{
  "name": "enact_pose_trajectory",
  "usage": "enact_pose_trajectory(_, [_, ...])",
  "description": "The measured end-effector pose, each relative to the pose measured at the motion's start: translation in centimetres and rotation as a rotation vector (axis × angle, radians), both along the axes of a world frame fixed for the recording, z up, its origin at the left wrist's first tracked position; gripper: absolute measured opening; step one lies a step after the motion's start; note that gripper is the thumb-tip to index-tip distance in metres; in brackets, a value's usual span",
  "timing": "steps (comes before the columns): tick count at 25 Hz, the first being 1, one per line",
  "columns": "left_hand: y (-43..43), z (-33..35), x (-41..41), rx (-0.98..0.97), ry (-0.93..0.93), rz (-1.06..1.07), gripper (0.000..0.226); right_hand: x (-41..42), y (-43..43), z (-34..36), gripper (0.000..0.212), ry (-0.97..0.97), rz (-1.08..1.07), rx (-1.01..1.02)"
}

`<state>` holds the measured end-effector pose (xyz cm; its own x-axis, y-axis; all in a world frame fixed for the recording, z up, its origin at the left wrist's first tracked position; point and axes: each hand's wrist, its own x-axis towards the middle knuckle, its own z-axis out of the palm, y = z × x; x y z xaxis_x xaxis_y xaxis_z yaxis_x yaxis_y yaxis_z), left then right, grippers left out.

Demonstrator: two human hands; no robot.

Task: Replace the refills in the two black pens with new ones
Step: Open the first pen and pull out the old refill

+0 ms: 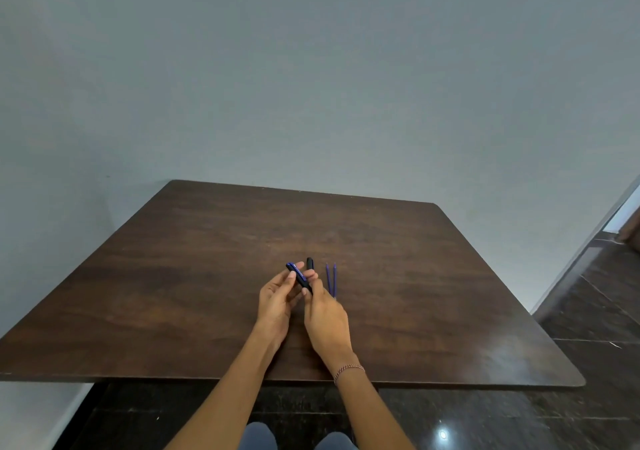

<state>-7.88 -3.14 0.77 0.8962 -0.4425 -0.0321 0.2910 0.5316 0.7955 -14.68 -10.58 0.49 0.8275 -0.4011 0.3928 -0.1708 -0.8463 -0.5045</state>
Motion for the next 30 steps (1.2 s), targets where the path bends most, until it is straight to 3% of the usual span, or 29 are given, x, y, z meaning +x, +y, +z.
enact_pose_trajectory(5, [0.3,-0.3,0.3,-0.106,0.037,-0.118,0.017,0.5,-0.1,-0.8,0.035,0.065,-0.019,-0.157])
enact_pose_trajectory(13, [-0.2,-0.8,-0.1,-0.058,-0.111,-0.099,0.021,0.1,0.3,-0.5,0.032,0.022,-0.090,-0.269])
enact_pose_trajectory(26, [0.2,-0.9,0.1,-0.090,-0.189,-0.040,0.016,0.6,0.2,-0.1,0.037,-0.006,-0.107,-0.296])
enact_pose_trajectory(30, [0.4,-1.1,0.7,-0.071,-0.165,0.108,0.012,0.5,0.5,-0.1,0.024,-0.157,-0.038,-0.234])
